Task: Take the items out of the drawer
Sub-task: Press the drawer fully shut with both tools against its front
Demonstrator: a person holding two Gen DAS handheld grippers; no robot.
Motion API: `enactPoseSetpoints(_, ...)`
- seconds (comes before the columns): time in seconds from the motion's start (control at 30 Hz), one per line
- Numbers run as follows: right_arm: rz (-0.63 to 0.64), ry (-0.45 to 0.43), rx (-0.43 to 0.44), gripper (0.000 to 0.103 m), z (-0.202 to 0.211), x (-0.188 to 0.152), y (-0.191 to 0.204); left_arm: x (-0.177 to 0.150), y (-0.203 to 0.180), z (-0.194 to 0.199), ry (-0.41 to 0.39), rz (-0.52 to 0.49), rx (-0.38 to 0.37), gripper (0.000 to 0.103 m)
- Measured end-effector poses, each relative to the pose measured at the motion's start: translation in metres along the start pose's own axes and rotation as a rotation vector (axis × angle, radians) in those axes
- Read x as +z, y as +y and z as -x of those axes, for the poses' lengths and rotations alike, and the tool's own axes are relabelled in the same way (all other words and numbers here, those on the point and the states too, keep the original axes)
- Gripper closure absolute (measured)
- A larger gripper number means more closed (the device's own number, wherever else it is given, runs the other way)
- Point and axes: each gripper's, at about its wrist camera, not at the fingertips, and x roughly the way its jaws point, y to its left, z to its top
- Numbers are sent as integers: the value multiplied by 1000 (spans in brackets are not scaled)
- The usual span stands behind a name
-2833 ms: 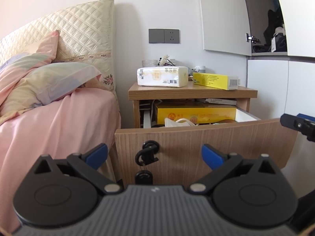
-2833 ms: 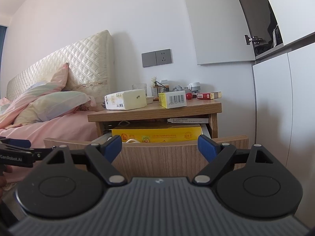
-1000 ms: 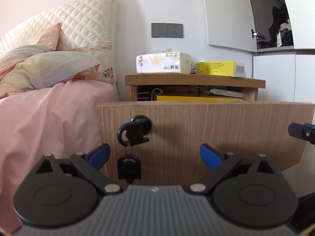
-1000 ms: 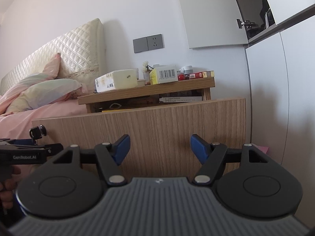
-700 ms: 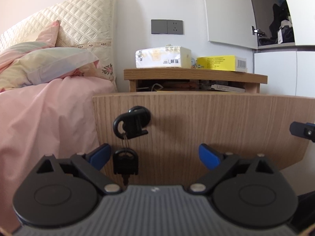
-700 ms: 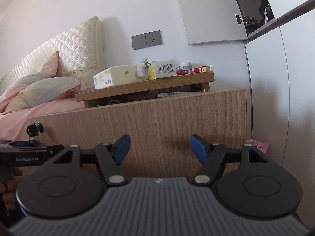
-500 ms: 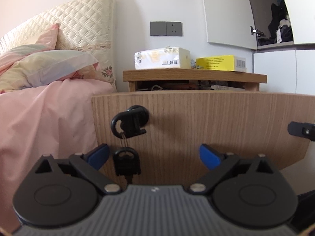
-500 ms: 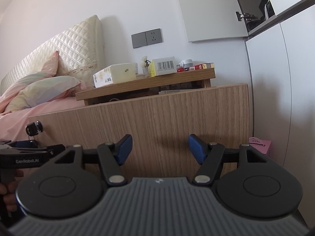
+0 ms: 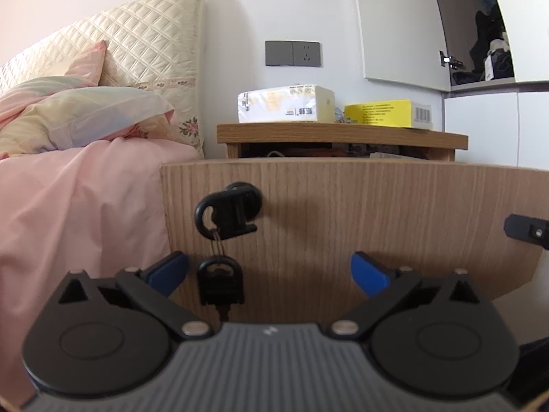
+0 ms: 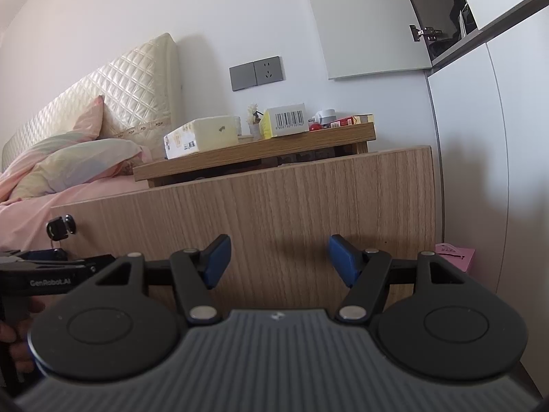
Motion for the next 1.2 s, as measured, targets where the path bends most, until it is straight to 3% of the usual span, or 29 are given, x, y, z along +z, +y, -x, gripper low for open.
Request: enactPoseSetpoints(1.2, -59, -20, 21, 36, -39, 6, -14, 11, 2, -41, 6, 11, 4, 1)
